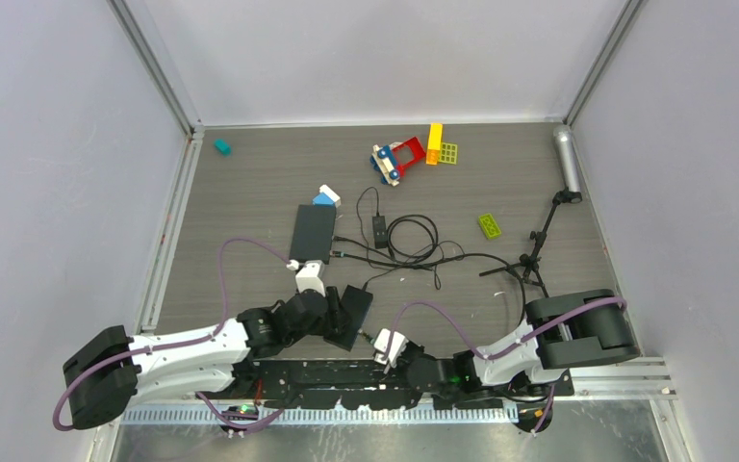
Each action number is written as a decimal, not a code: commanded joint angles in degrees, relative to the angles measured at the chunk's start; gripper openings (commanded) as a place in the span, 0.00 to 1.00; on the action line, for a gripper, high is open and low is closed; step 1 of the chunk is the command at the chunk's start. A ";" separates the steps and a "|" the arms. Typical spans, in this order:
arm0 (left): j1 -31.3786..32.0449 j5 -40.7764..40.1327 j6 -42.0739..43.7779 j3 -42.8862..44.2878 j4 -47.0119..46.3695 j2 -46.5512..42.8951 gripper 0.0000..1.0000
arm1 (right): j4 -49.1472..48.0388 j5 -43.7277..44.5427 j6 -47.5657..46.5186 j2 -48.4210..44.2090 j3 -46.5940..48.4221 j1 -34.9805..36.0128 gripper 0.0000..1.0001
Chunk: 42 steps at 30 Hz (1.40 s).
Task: Insert the plug into the switch port
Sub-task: Insert the connector into the switch port.
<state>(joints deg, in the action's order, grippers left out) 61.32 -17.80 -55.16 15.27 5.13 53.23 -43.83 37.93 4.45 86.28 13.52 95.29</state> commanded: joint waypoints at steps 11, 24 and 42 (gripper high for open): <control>0.26 3.30 0.14 -2.23 1.34 0.79 0.48 | -10.65 -1.76 -0.33 -2.48 -1.29 -0.01 0.01; 0.29 3.68 0.36 -2.57 -0.02 1.22 0.47 | -9.47 4.98 1.41 -0.87 -0.89 -0.52 0.01; 0.29 8.92 5.99 -1.82 -4.53 4.61 0.47 | -1.53 -3.10 -0.51 -2.37 3.44 -5.31 0.00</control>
<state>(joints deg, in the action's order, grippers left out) 60.36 -18.35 -52.45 14.52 -0.27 55.70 -44.45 38.24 4.95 86.67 13.50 91.90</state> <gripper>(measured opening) 0.463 0.076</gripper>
